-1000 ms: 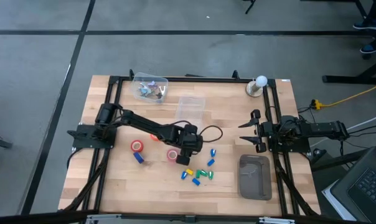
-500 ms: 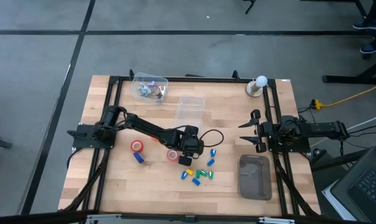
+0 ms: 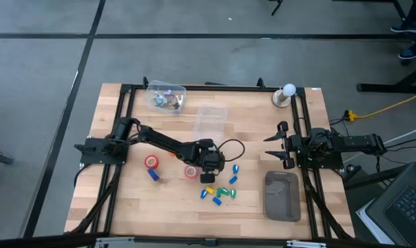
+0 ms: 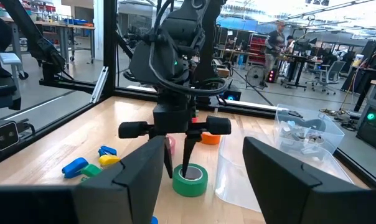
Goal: Pick and place Stapler, Stapler remover, tape
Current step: Put the green tape into the bottom transparent bin
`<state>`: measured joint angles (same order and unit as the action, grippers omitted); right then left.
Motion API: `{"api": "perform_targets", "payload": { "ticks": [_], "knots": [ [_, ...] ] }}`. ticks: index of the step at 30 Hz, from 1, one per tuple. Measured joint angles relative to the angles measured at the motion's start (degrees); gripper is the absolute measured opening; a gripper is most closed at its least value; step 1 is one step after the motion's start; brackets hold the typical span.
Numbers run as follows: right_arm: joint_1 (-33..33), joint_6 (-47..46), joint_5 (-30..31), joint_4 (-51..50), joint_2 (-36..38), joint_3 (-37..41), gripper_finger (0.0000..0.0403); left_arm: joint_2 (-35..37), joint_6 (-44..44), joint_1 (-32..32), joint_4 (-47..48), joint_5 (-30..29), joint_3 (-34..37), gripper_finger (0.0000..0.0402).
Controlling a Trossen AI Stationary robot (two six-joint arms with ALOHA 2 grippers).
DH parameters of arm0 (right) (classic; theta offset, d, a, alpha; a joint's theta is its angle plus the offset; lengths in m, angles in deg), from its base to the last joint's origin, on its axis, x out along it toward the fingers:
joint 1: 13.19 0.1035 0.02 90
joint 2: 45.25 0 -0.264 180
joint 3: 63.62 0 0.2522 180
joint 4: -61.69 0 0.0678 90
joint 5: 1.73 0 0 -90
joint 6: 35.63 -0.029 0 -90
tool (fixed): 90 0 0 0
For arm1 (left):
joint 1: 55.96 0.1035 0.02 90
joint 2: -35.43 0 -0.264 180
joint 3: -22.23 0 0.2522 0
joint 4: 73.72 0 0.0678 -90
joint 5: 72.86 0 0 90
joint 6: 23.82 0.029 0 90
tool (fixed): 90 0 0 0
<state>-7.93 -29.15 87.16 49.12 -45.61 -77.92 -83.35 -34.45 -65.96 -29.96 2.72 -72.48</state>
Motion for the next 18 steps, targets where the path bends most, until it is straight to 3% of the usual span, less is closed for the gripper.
{"api": "perform_targets", "payload": {
  "ticks": [5, 9, 14, 18],
  "knots": [
    [0.0, 0.0, 0.0, 0.0, 0.0, 0.0, 0.0225, -0.1, 1.4, -0.2, 0.4, 3.3, 0.0, 0.0068],
    [0.0, 0.0, 0.0, 0.0, 0.0, 0.0, 0.0225, 0.1, 4.9, -0.2, 0.4, 9.4, 0.0, 0.0037],
    [0.0, 0.0, 0.0, 0.0, 0.0, 0.0, 0.0225, 0.8, 10.5, -0.6, 1.0, 17.1, 0.1, 0.0037],
    [0.0, 0.0, 0.0, 0.0, 0.0, 0.0, 0.0225, 1.8, 14.8, -0.4, 3.3, 17.9, -0.2, 0.0037]
  ]
}}
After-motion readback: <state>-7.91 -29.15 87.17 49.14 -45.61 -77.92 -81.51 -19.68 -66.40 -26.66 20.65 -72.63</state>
